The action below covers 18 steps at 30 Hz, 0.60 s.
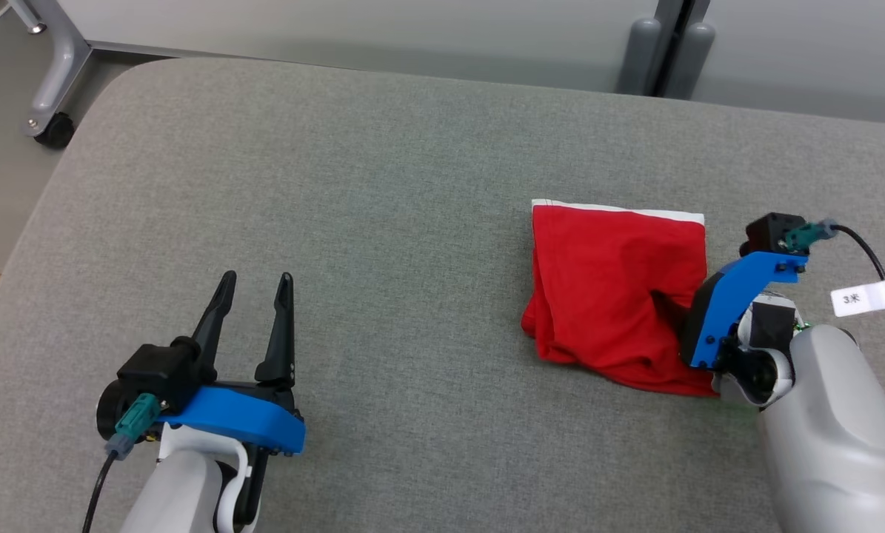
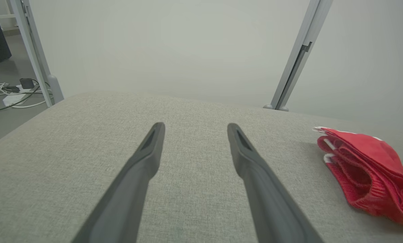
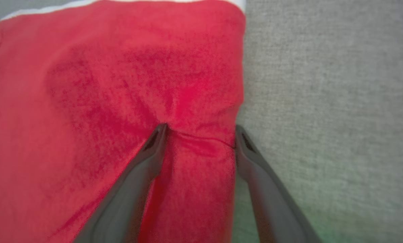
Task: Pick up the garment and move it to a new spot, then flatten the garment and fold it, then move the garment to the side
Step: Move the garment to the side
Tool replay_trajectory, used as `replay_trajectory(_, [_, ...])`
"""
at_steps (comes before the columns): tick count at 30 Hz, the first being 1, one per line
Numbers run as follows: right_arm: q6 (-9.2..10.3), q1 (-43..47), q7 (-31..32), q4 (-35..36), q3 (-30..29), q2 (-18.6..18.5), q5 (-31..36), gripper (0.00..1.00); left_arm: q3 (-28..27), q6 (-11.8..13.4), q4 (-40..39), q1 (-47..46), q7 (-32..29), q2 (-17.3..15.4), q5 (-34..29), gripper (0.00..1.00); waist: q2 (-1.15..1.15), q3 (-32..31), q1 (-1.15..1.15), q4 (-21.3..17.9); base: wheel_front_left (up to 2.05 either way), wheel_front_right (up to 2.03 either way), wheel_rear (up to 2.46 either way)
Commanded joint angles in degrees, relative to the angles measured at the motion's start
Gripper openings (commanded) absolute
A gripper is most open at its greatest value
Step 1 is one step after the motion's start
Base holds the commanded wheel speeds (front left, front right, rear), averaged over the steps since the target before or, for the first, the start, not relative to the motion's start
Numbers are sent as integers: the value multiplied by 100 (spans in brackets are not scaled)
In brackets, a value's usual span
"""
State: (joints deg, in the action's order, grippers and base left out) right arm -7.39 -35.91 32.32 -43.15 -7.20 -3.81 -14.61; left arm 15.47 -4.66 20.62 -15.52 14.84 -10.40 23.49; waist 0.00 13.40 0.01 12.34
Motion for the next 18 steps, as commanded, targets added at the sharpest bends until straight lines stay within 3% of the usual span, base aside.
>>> replay_trajectory(1, [-19, 178, 144, -243, 165, 166, 44, 69, -43, -9, 14, -70, 36, -4, -38, 100, 0, 3, -1, -16, 0, 0, 0])
replay_trajectory(2, [-20, 153, 140, -277, 308, 177, 132, 16, -72, -2, 15, -51, 34, -10, -36, 100, 0, -1, -1, -46, 0, 0, 0])
replay_trajectory(3, [-23, 112, 129, -268, 409, 175, 127, 0, -100, 8, 11, -27, 36, -15, -33, 100, 0, -9, -1, -87, 0, 0, 0])
replay_trajectory(7, [-18, -26, 295, -33, 837, 61, 256, 0, -217, 25, -53, 81, 36, -23, -45, 100, 0, -86, -1, -326, 0, 0, 0])
replay_trajectory(11, [-10, -275, 645, 571, 1575, -382, 46, 0, -332, 32, -178, 165, 38, -36, -89, 100, 0, -156, -1, -676, 0, 0, 0])
replay_trajectory(18, [-11, -685, 1407, 2128, 2964, -1800, -657, 0, -527, 37, -430, 233, 38, -111, -139, 100, 0, -66, -1, -1440, 0, 0, 0])
